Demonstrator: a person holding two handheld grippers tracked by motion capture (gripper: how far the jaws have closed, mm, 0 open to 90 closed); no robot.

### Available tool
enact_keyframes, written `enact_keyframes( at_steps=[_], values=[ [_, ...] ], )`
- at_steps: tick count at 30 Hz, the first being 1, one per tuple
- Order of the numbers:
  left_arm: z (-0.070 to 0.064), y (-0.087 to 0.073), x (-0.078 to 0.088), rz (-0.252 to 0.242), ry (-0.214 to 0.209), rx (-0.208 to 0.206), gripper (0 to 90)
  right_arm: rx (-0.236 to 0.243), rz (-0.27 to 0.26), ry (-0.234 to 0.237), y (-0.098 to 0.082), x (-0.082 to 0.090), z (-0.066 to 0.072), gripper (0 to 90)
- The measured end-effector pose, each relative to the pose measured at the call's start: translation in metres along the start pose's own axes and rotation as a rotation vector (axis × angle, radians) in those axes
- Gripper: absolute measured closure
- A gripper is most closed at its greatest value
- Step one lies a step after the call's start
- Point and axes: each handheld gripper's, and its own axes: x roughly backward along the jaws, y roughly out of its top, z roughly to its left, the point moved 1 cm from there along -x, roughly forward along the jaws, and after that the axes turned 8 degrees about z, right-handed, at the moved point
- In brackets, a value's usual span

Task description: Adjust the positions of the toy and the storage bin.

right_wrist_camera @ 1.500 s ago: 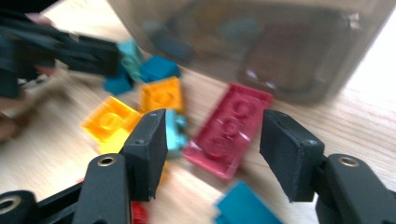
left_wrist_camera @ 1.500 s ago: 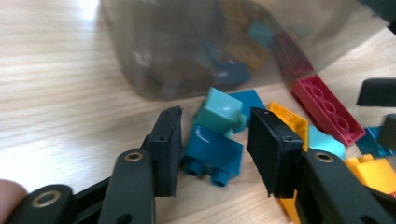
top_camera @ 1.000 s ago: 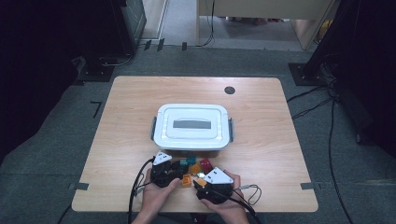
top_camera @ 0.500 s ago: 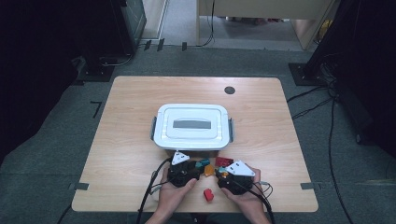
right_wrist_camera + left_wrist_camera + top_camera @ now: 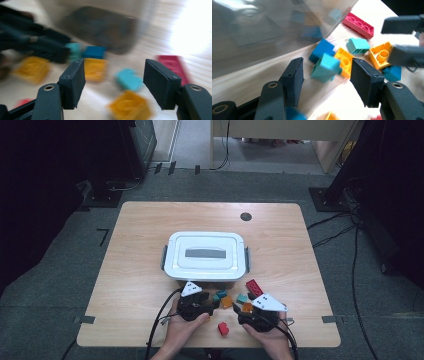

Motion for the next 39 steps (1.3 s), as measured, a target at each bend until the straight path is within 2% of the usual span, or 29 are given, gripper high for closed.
enact_keyframes(
  at_steps=[2,3,4,7,8,10,12,14,15,16,17,18,22,27,29,33,36,39],
  values=[
    [0.003,-0.003,0.007,-0.009,0.015,0.004,43.7,0.016,0.007,0.055,-0.001,0.001,0.013,36.4],
    [0.007,-0.007,0.012,-0.013,0.022,0.01,43.3,0.023,0.021,0.107,-0.003,0.001,0.024,36.9],
    [0.007,-0.007,0.012,-0.013,0.022,0.01,43.1,0.023,0.021,0.107,-0.003,0.001,0.024,36.9],
    [0.015,-0.014,0.02,-0.008,0.041,0.012,42.5,0.057,0.056,0.174,-0.011,-0.001,0.043,36.6],
    [0.017,-0.017,0.023,-0.007,0.048,0.013,42.5,0.057,0.056,0.174,-0.011,-0.001,0.043,36.6],
    [0.023,-0.021,0.029,-0.006,0.065,0.011,42.3,0.087,0.079,0.177,-0.015,-0.003,0.048,36.6],
    [0.035,-0.028,0.041,-0.017,0.099,0.018,42.3,0.13,0.105,0.153,-0.022,-0.007,0.053,39.9],
    [0.04,-0.03,0.046,-0.023,0.109,0.025,42.3,0.138,0.111,0.142,-0.023,-0.008,0.054,41.9],
    [0.044,-0.032,0.05,-0.032,0.12,0.036,42.3,0.152,0.115,0.118,-0.024,-0.008,0.054,44.8],
    [0.054,-0.036,0.058,-0.043,0.146,0.047,42.2,0.156,0.118,0.093,-0.025,-0.009,0.052,54.9],
    [0.054,-0.036,0.058,-0.043,0.146,0.047,42.2,0.156,0.118,0.093,-0.025,-0.009,0.052,54.9],
    [0.059,-0.038,0.061,-0.046,0.158,0.053,42.2,0.137,0.119,0.099,-0.025,-0.009,0.047,64.6],
    [0.075,-0.043,0.073,-0.062,0.193,0.086,42.2,0.117,0.121,0.103,-0.024,-0.01,0.039,67.8],
    [0.089,-0.045,0.086,-0.081,0.248,0.091,41.6,0.079,0.109,0.08,-0.021,-0.008,0.025,67.9],
    [0.094,-0.047,0.089,-0.075,0.256,0.098,41.3,0.058,0.104,0.065,-0.019,-0.008,0.016,67.8],
    [0.102,-0.051,0.094,-0.056,0.3,0.1,39.0,0.004,0.102,0.023,-0.017,-0.006,-0.003,67.3],
    [0.107,-0.052,0.098,-0.059,0.32,0.119,37.1,-0.035,0.087,0.011,-0.014,-0.002,-0.015,55.4],
    [0.11,-0.053,0.099,-0.061,0.334,0.135,34.5,-0.043,0.067,0.038,-0.008,0.003,-0.022,47.6]
  ],
)
